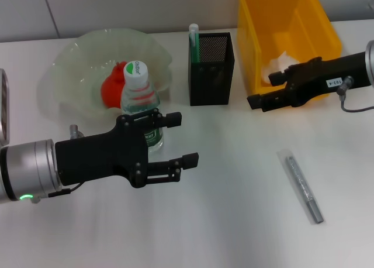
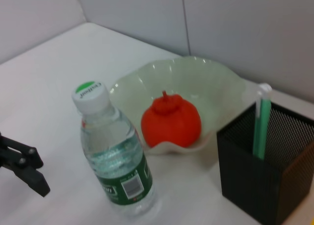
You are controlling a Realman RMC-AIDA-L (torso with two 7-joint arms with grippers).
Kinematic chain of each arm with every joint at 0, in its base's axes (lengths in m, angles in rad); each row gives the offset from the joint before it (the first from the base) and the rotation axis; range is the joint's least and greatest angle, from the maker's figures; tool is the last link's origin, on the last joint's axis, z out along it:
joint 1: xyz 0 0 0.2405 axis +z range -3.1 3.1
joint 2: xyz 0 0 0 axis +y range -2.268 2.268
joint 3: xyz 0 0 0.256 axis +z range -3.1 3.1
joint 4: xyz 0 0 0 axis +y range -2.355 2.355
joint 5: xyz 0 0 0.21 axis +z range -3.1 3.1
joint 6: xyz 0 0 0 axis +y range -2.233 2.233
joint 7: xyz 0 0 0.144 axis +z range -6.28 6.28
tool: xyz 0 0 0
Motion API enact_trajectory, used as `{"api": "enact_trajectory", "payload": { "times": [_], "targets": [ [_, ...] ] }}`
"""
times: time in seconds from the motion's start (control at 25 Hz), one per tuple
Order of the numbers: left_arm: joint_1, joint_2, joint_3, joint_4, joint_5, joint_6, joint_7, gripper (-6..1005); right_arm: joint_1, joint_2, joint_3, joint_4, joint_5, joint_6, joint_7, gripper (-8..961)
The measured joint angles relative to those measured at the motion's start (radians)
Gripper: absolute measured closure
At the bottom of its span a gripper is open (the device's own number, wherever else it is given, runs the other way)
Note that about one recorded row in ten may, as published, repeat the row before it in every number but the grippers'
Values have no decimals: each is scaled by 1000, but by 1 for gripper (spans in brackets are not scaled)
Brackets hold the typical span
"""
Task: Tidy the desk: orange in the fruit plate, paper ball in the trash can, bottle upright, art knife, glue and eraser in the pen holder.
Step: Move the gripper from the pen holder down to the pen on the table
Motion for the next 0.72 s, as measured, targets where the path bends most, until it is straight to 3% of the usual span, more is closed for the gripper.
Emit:
{"api": "enact_trajectory", "payload": {
  "times": [0.72],
  "targets": [
    [0,-1,8,-1,0,-1,1,187,76,-2,-41,-175,-313,-280,193,133]
  ]
}}
